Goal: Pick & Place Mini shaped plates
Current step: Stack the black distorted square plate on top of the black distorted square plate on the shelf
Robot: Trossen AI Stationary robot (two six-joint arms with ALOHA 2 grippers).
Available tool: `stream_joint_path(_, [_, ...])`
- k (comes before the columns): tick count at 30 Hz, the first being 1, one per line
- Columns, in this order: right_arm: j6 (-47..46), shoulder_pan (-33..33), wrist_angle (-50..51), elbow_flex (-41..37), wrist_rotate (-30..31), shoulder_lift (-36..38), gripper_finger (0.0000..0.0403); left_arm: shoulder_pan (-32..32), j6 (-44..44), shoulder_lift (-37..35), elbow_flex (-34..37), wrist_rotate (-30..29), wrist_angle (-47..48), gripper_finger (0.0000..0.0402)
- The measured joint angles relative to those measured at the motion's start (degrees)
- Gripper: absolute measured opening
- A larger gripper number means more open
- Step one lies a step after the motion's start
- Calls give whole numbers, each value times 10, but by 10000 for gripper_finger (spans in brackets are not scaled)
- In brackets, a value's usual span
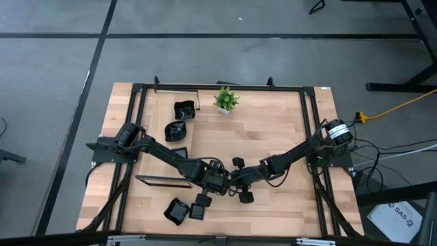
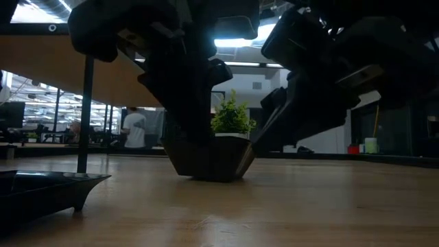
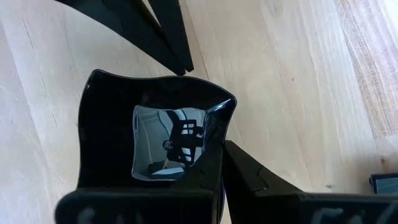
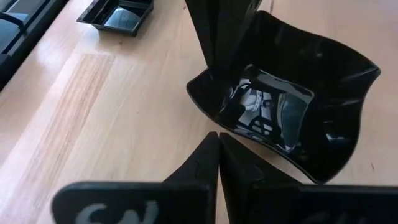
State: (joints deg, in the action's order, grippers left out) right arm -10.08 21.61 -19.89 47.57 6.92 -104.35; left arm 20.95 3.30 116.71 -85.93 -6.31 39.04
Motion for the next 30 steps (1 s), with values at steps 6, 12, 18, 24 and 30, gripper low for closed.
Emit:
stream_joint_path(6, [1,0,0,0,16,0,13,0,0,0,0,0,1,3])
stream_joint_path(12, [1,0,0,0,30,0,13,0,0,0,0,-1,2,3])
stream_joint_path(18, [4,0,0,0,35,0,13,0,2,0,0,-1,2,3])
stream_joint_path(24, [6,0,0,0,36,0,13,0,2,0,0,-1,2,3])
stream_joint_path(30, [12,0,3,5,36,1,13,0,2,0,0,5,3,3])
